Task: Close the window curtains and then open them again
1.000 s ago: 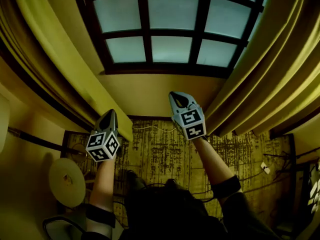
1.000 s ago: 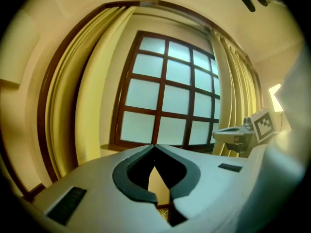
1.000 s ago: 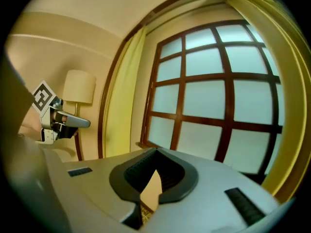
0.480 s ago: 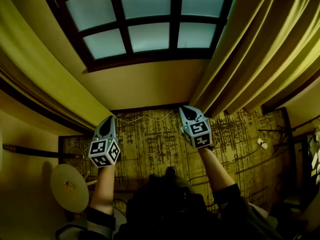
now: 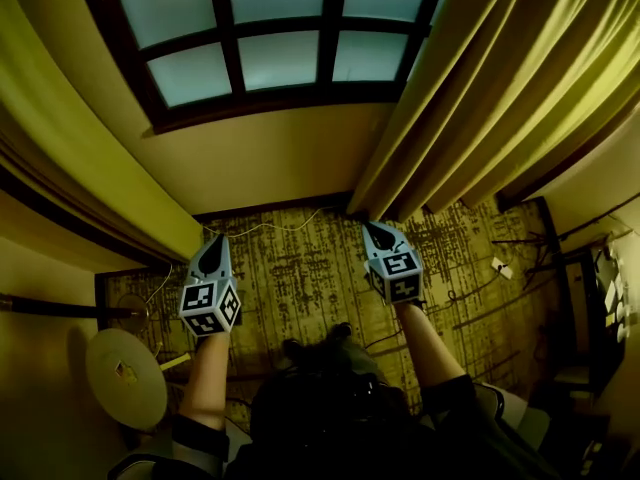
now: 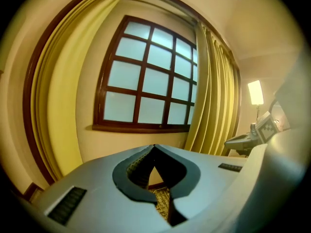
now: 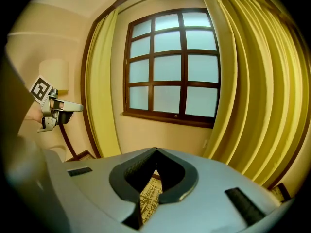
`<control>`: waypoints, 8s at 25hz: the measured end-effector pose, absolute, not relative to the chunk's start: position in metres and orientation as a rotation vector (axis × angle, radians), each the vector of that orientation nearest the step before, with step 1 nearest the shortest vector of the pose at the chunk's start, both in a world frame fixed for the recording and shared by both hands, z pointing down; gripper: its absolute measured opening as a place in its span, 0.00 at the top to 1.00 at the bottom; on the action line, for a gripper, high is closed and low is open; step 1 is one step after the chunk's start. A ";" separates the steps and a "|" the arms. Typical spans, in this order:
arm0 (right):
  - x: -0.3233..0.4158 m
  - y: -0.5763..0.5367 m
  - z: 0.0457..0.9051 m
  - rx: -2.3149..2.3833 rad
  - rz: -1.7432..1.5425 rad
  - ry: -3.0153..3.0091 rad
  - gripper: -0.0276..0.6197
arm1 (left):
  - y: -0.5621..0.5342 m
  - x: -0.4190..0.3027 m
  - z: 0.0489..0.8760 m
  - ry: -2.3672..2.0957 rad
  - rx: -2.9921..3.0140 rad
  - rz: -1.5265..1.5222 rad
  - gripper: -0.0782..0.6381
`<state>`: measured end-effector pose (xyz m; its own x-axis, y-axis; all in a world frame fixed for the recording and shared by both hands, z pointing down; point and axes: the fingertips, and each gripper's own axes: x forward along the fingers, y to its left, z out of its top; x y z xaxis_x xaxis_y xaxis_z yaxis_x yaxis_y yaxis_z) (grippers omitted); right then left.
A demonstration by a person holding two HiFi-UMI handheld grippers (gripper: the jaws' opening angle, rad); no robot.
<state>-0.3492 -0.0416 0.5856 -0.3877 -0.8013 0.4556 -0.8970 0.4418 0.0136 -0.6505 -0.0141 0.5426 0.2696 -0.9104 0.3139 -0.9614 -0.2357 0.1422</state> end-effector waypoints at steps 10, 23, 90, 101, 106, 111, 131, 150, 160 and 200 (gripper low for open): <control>-0.279 -0.027 0.593 1.440 0.327 -2.292 0.95 | 0.017 -0.607 0.552 -1.760 2.215 0.258 0.89; -0.166 -0.022 0.601 1.381 0.359 -2.346 0.95 | 0.049 -0.514 0.555 -1.850 2.108 0.289 0.89; 0.000 -0.177 0.588 1.616 0.456 -2.294 0.93 | -0.225 -0.184 0.536 -1.328 2.555 0.248 0.89; -0.004 -0.249 0.525 1.651 0.343 -2.363 0.83 | -0.248 -0.170 0.536 -1.331 2.568 0.224 0.89; -0.004 -0.308 0.446 1.702 0.263 -2.467 0.41 | -0.251 -0.153 0.519 -1.334 2.543 0.232 0.89; -0.019 -0.358 0.365 1.738 0.080 -2.531 0.16 | -0.259 -0.139 0.519 -1.324 2.550 0.254 0.89; -0.066 -0.448 0.270 1.723 -0.127 -2.544 0.15 | -0.313 -0.120 0.480 -1.398 2.536 0.175 0.89; -0.028 -0.465 0.269 1.652 0.213 -2.854 0.91 | -0.339 -0.082 0.472 -1.474 2.506 0.181 0.89; 0.037 -0.471 0.264 1.672 0.521 -2.973 0.91 | -0.348 -0.040 0.473 -1.449 2.528 0.191 0.89; 0.428 -0.498 0.208 2.112 0.660 -2.988 0.91 | -0.391 0.261 0.434 -1.240 2.724 0.190 0.89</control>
<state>0.4280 -0.4975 0.2085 -0.2450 -0.9360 -0.2526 -0.7427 0.3487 -0.5717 0.2609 -0.3909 0.4337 0.6518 -0.7383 0.1735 -0.7564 -0.6496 0.0768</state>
